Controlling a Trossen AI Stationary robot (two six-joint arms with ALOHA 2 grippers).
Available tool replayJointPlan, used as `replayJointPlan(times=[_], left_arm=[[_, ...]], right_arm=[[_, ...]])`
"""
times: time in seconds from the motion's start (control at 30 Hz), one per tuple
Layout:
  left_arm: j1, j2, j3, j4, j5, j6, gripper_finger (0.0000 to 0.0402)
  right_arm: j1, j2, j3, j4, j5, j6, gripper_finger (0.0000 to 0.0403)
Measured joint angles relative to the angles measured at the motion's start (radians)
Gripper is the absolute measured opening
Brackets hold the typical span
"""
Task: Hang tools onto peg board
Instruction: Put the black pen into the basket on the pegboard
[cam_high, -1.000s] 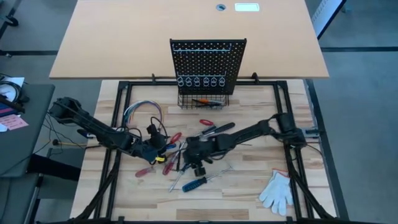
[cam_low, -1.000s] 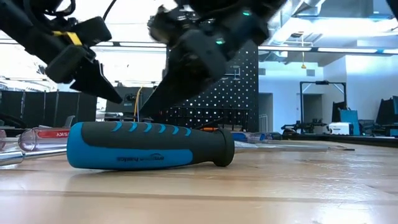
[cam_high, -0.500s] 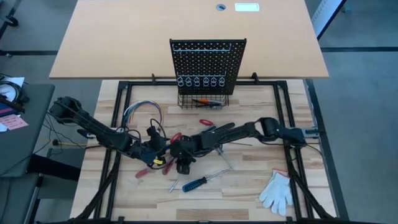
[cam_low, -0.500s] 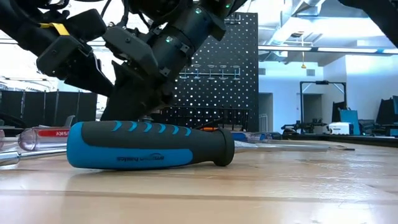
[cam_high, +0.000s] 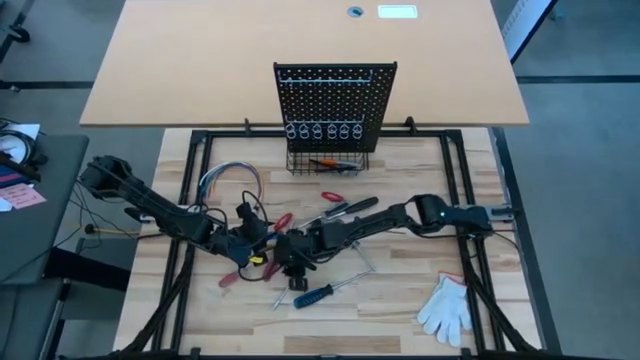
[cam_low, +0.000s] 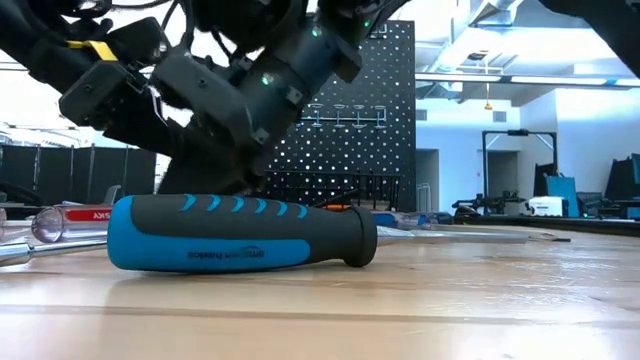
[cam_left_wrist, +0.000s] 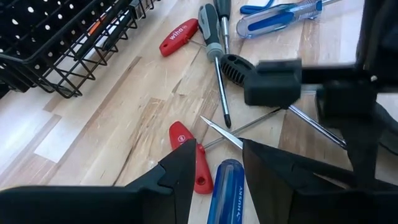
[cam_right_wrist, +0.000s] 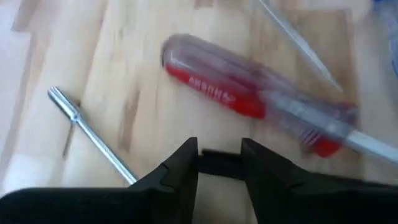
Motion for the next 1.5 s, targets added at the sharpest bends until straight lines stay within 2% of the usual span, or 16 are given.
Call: replayJointPlan(times=[0.2,0.33,0.63,0.8,0.9,1.03,1.27,1.4,1.5], left_arm=[[0.000,0.000,-0.001,-0.004,0.000,-0.007,0.0127],[0.000,0.000,-0.001,-0.009,0.000,-0.008,0.0127],[0.000,0.000,-0.001,-0.027,0.000,-0.023,0.0127],[0.000,0.000,-0.001,-0.053,0.000,-0.050,0.0127],[0.000,0.000,-0.001,-0.054,0.000,-0.053,0.0127],[0.000,0.000,-0.002,-0.057,0.000,-0.060,0.0127],[0.000,0.000,-0.002,-0.057,0.000,-0.060,0.0127],[0.000,0.000,-0.002,-0.054,0.000,-0.060,0.0127],[0.000,0.000,-0.002,-0.050,-0.002,-0.060,0.0127]], right_arm=[[-0.001,-0.004,0.003,-0.105,-0.001,-0.001,0.0107],[-0.004,-0.036,0.003,-0.245,0.001,-0.011,0.0094],[-0.021,-0.100,-0.002,-0.567,0.177,-0.026,0.0087],[-0.009,-0.128,-0.032,-0.556,0.217,-0.049,0.0087],[0.006,-0.178,-0.106,-0.490,0.234,-0.052,0.0087],[0.014,-0.291,-0.286,-0.327,0.284,-0.005,0.0092],[0.023,-0.491,-0.702,0.125,0.338,0.162,0.0149],[0.029,-0.517,-0.878,0.435,0.339,0.202,0.0189],[0.048,-0.497,-0.925,0.585,0.374,0.212,0.0201]])
